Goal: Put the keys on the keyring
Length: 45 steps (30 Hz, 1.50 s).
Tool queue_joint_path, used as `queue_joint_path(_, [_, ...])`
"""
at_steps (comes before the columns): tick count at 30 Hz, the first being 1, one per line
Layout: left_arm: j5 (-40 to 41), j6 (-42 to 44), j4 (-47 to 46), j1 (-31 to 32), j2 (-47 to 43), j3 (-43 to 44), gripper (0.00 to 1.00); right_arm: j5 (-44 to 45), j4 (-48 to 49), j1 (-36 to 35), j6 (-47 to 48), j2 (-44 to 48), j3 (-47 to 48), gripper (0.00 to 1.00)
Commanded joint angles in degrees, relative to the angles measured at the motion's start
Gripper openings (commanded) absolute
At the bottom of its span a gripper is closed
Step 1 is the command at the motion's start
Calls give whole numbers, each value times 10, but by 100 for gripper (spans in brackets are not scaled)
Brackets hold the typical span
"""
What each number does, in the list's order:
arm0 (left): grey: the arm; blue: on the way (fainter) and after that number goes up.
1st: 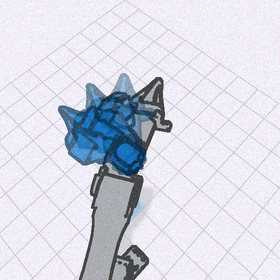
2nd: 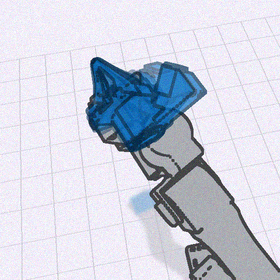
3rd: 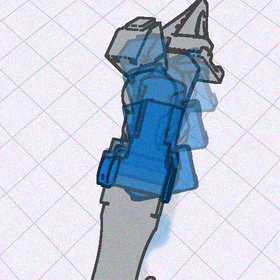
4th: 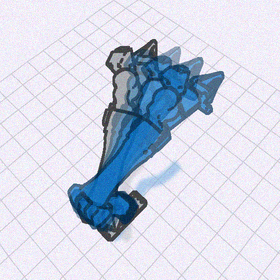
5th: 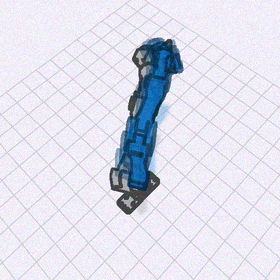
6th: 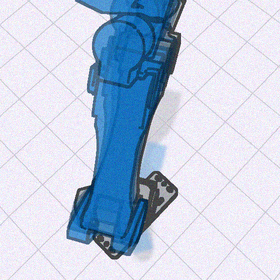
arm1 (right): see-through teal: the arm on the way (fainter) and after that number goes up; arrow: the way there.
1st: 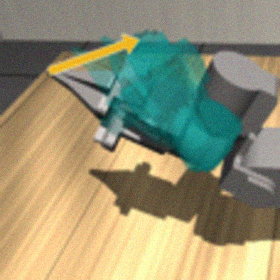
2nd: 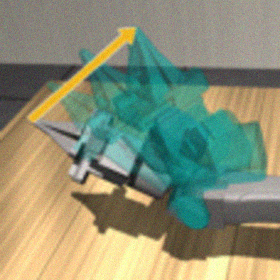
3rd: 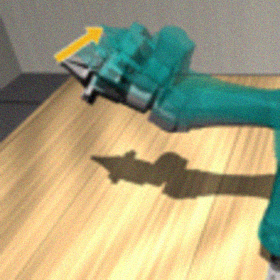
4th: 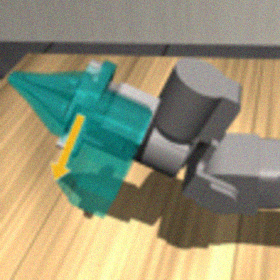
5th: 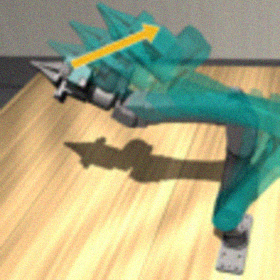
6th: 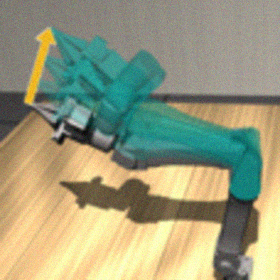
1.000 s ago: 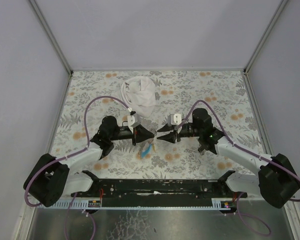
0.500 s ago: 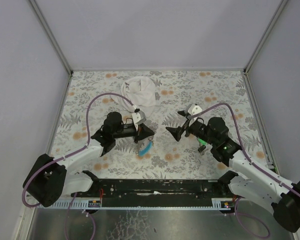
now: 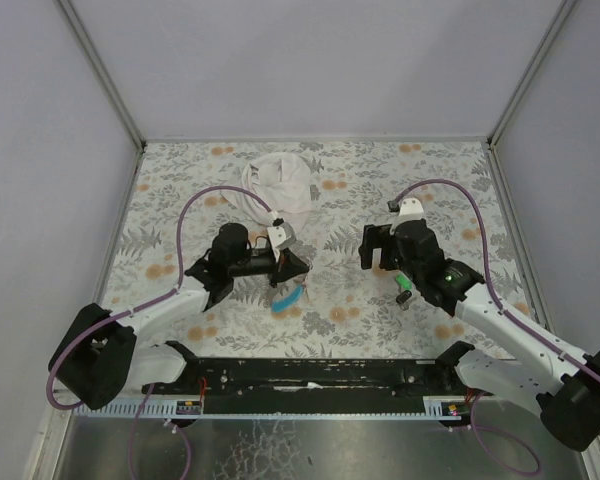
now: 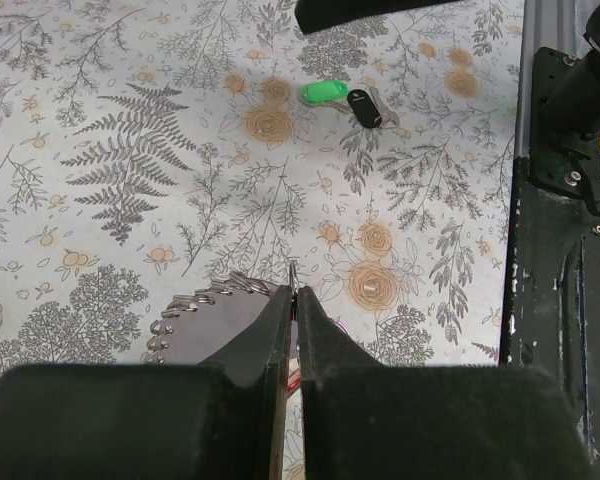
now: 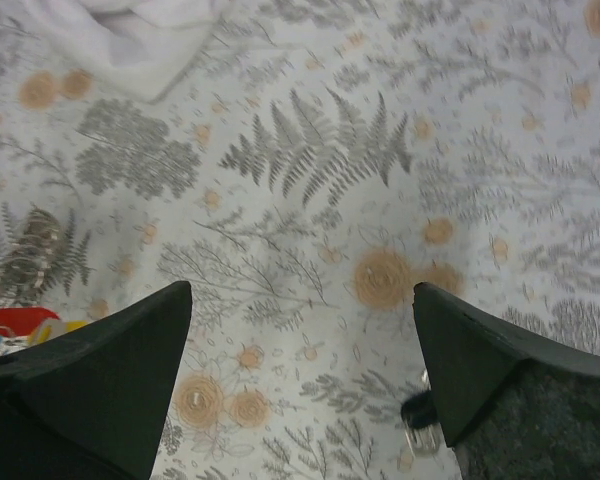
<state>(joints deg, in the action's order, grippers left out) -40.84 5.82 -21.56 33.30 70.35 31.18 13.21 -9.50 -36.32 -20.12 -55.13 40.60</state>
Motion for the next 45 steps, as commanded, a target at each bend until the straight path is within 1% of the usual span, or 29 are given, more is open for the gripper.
queue_joint_path(1, [7, 12, -1, 5, -4, 18, 0, 74, -127, 2, -102, -15, 28, 99])
queue_joint_path(4, [8, 14, 0, 6, -1, 18, 0, 93, -193, 3, -144, -29, 37, 99])
queue_joint_path(6, [8, 13, 0, 6, 0, 18, 0, 95, -233, 3, -174, -39, 39, 94])
queue_joint_path(9, [8, 14, 0, 7, 0, 17, 0, 79, -281, 4, -213, -57, 32, 84])
queue_joint_path(11, [8, 14, 0, 6, 0, 17, 0, 63, -295, 4, -226, -69, 20, 83])
queue_joint_path(14, [8, 14, -1, 6, 0, 16, 0, 58, -294, 5, -240, -83, -2, 79])
queue_joint_path(16, [8, 14, -2, 7, 0, 17, 0, 61, -283, 9, -246, -91, -15, 74])
queue_joint_path(19, [7, 14, -3, 7, 2, 16, 0, 61, -260, 19, -247, -107, -29, 68])
queue_joint_path(23, [7, 14, -2, 7, 2, 16, 0, 61, -235, 30, -242, -133, -42, 63])
queue_joint_path(30, [7, 14, -4, 8, 8, 16, 0, 42, -196, 33, -214, -154, -52, 48])
queue_joint_path(37, [10, 15, -7, 10, 1, 13, 0, 48, -194, 33, -205, -173, -57, 38])
queue_joint_path(40, [10, 14, -7, 11, 2, 13, 0, 50, -190, 33, -208, -178, -62, 36])
queue_joint_path(45, [10, 14, -8, 12, 0, 12, 0, 47, -194, 33, -206, -183, -60, 26])
